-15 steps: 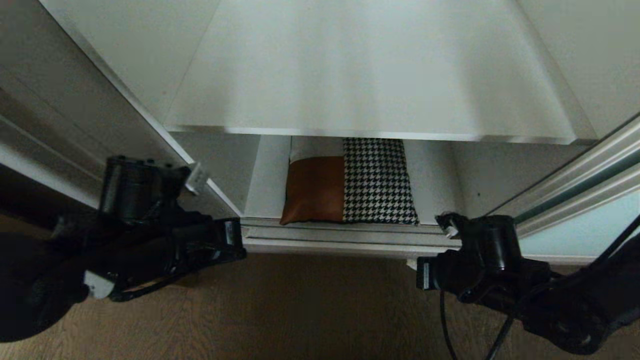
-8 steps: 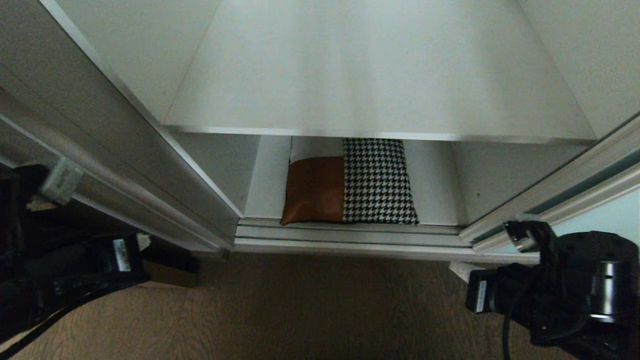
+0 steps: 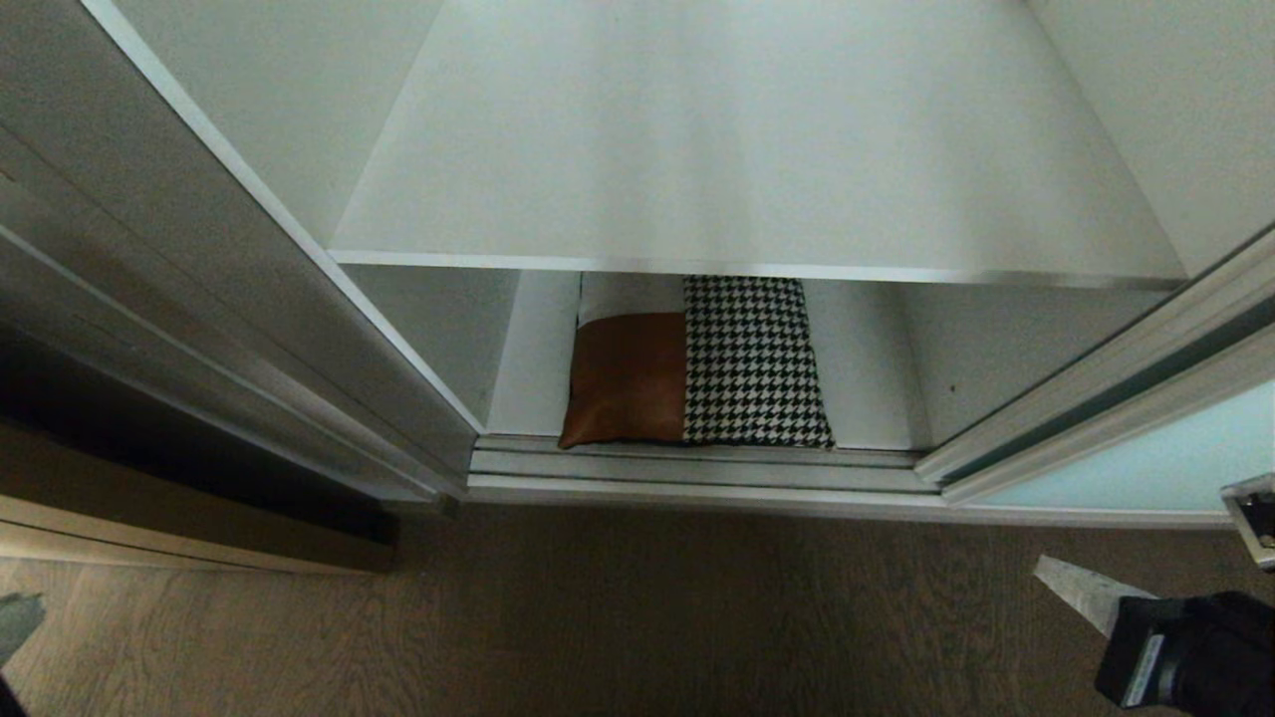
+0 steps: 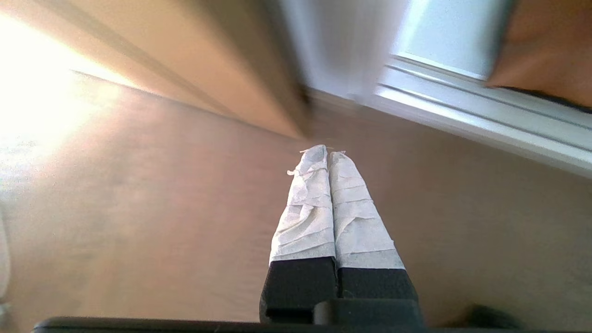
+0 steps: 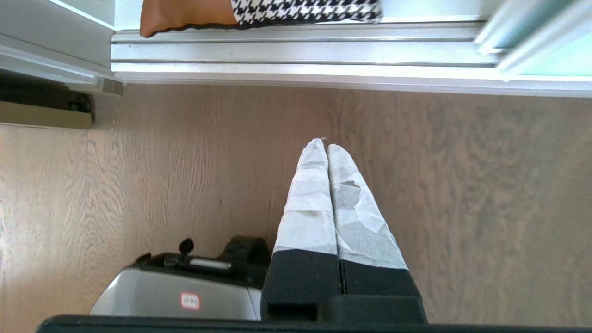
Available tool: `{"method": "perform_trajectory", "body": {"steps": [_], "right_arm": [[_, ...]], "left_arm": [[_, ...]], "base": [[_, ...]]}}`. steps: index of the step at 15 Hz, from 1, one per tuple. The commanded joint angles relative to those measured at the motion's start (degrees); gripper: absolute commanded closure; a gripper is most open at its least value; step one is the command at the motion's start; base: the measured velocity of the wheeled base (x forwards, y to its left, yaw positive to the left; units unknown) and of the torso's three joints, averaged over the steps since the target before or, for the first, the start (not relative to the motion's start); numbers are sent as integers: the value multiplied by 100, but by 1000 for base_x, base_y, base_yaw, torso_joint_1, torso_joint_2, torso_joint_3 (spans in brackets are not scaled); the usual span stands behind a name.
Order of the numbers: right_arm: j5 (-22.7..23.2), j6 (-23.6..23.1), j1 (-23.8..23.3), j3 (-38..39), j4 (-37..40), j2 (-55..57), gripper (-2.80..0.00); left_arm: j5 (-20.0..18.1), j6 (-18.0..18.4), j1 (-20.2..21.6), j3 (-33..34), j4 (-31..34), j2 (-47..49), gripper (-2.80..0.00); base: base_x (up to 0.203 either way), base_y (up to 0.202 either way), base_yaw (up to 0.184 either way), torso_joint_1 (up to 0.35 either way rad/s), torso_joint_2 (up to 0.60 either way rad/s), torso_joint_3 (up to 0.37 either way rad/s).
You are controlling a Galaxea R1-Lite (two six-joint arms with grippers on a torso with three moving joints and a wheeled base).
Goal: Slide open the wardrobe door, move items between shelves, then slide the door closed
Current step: Place the pillow on the lower shelf
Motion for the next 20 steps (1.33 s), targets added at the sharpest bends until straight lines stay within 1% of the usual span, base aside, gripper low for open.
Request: {"method": "perform_trajectory", "body": {"steps": [1,2,4,5,6,8,10,11,12,13,14,15,16,17,18,19,20], "right_arm": [[-13,10,-1,-88,824,-1168,0],[-10,7,-1,-192,1235,-1507,0],[-19,21,-38,-442,1943,-1986,0],[-19,27,-129,-453,2023,-2099,0],[1,31,-188,-428,2032,-2273,0],[35,61,-294,-321,2034,-2592,0],[72,63,-503,-259,2052,-2803,0],[125,53,-514,-173,2056,-2907,0],[199,30,-522,44,2038,-3079,0],[260,27,-528,134,2017,-3161,0],[261,28,-528,134,2017,-3170,0],[260,49,-540,136,2017,-3231,0],[256,79,-594,214,2019,-3351,0],[260,99,-705,321,2024,-3469,0],[261,104,-746,490,2025,-3577,0],[261,101,-760,640,2021,-3643,0],[261,130,-772,729,2018,-3733,0]], "left_arm": [[-86,453,428,180,290,-1393,0],[-206,641,668,212,398,-1716,0],[-406,867,1014,213,518,-2233,0],[-576,986,1092,263,556,-2351,0],[-686,996,1094,443,568,-2483,0],[-820,1059,1098,859,594,-2928,0],[-905,1161,1119,1280,708,-3344,0],[-1006,1308,1124,1520,704,-3516,0],[-1283,1548,1128,1805,637,-3677,0],[-1673,1712,1130,1897,575,-3736,0],[-2104,1801,1131,1974,534,-3731,0],[-2399,1845,1131,2073,471,-3730,0],[-2835,1853,1131,2274,271,-3730,0],[-2981,1723,1131,2474,-130,-3729,0],[-2979,1378,1131,2497,-193,-3729,0],[-2858,1201,1131,2498,-202,-3729,0],[-2789,1131,1131,2503,-205,-3738,0]], "base": [[0,0,0,0,0,0],[0,0,0,0,0,0],[0,0,0,0,0,0],[0,0,0,0,0,0],[0,0,0,0,0,0],[0,0,0,0,0,0],[0,0,0,0,0,0],[0,0,0,0,0,0],[0,0,0,0,0,0],[0,0,0,0,0,0],[0,0,0,0,0,0],[0,0,0,0,0,0],[0,0,0,0,0,0],[0,0,0,0,0,0],[0,0,0,0,0,0],[0,0,0,0,0,0],[0,0,0,0,0,0]]}}
